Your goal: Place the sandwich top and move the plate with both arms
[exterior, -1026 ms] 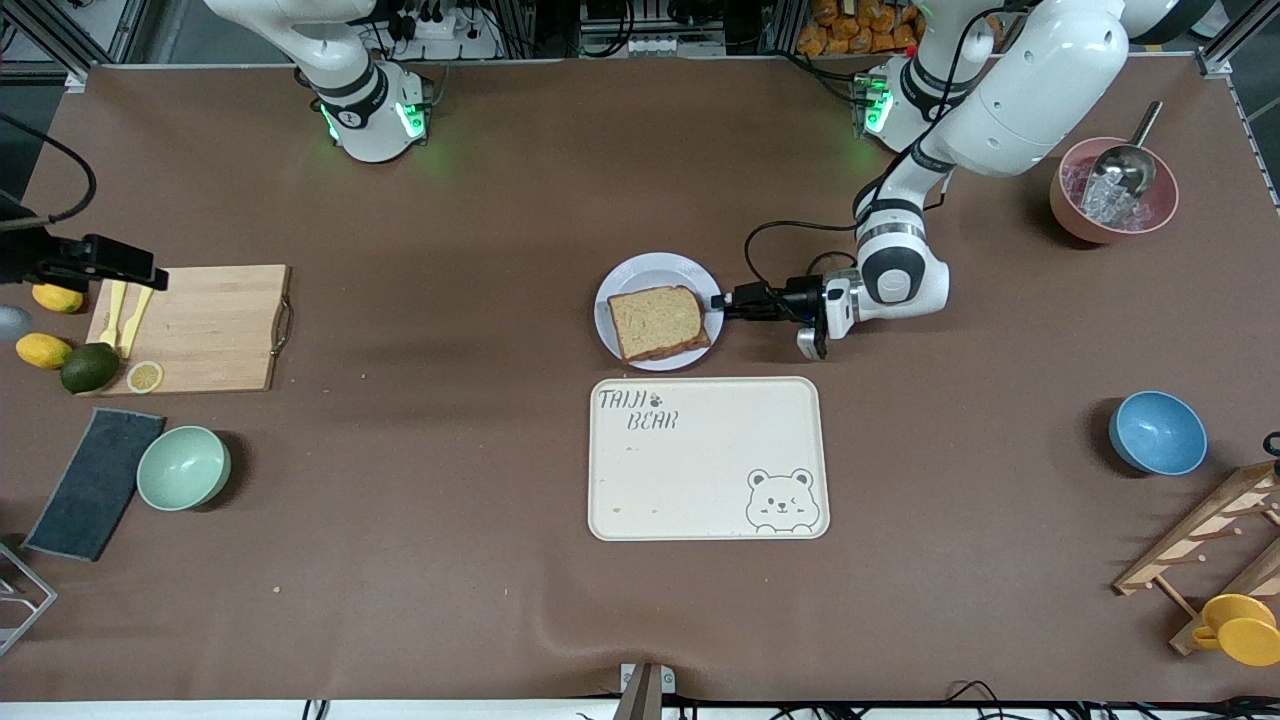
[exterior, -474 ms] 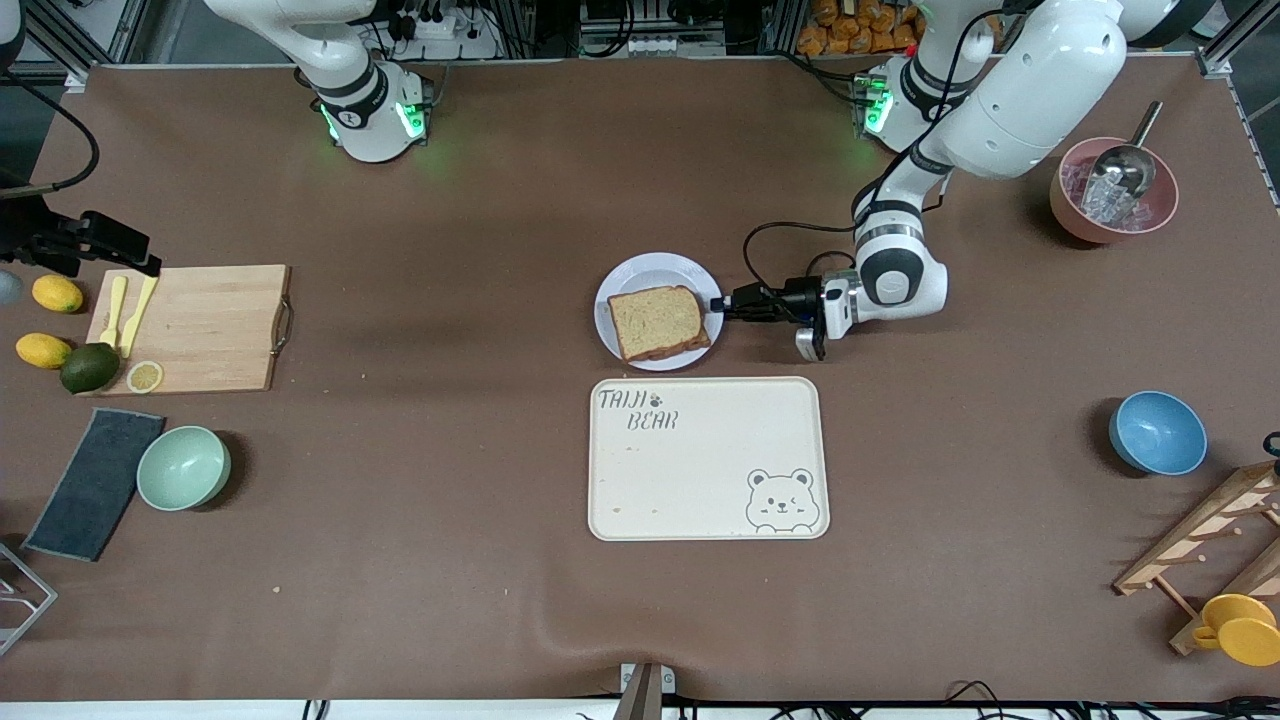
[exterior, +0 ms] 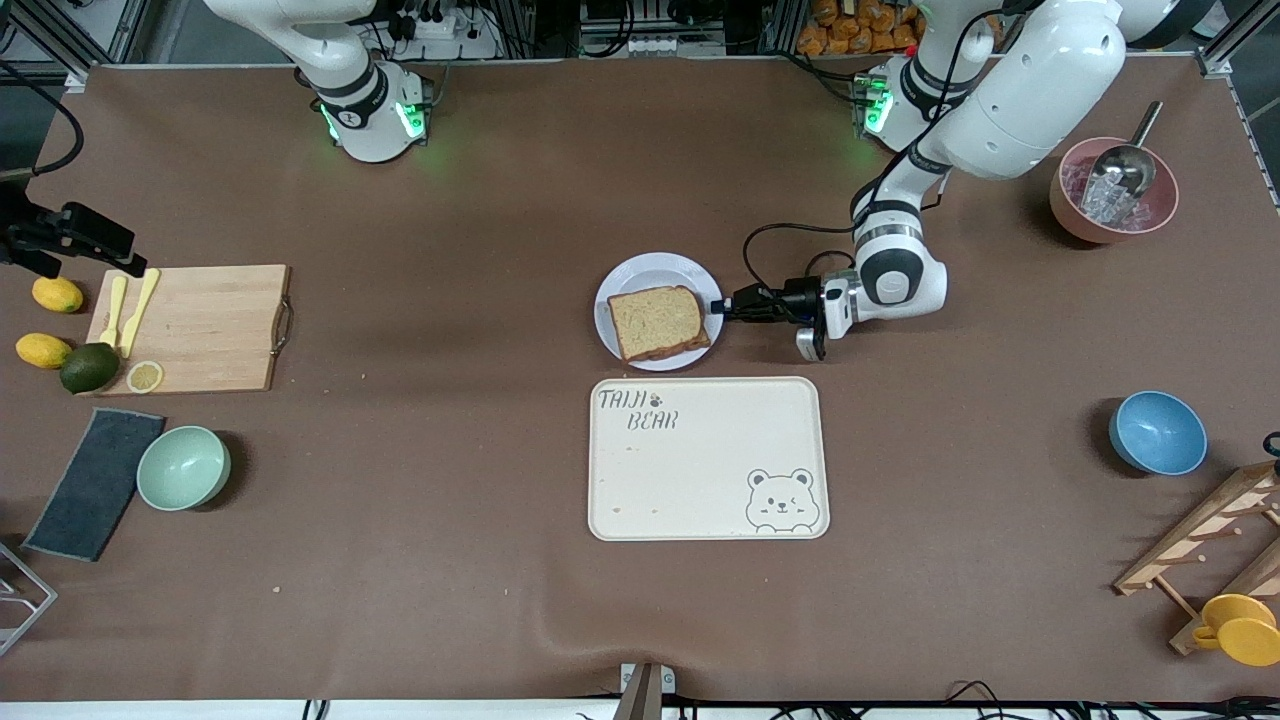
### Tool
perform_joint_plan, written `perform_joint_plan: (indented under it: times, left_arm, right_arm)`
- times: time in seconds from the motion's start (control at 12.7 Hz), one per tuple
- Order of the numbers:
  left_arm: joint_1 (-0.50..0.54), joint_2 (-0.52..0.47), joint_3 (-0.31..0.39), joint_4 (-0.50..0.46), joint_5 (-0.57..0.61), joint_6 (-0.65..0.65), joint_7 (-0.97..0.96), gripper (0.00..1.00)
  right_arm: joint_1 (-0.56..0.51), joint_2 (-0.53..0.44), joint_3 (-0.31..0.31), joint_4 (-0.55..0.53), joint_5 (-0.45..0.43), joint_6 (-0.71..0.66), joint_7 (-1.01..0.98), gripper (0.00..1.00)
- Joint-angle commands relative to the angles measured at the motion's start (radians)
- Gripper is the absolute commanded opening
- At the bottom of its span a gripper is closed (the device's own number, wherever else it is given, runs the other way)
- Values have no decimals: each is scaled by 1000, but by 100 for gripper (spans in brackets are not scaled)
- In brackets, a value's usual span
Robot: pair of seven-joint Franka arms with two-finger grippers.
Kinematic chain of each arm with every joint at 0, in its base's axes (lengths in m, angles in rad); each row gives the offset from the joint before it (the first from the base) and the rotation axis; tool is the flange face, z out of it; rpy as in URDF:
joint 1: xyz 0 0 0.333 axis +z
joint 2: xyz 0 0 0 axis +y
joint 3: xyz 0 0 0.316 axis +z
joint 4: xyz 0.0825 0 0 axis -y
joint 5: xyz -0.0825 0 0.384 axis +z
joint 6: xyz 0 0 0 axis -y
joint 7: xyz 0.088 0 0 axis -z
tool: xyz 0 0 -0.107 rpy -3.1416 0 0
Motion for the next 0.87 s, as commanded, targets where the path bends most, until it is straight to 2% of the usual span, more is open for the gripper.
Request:
perform_joint_plan:
  times: [0.0,0.08,0.39,0.63,0.79]
  left_arm:
    - [-26,107,1,52,-43,30,81,4]
    - [-26,105,1,52,-43,30,81,0]
    - [-24,96,-2,63,-44,28,79,0]
    - [-4,89,-51,61,-101,22,64,0]
    - [-4,79,-61,63,-112,20,65,0]
  right_arm:
    - [2,1,3,24,-21,-10,13,100]
    - [2,2,1,31,-22,-9,10,100]
    - [-1,4,1,38,-21,-7,8,100]
    - [-3,4,1,37,-22,-7,7,100]
    - [3,4,1,38,-56,-6,7,100]
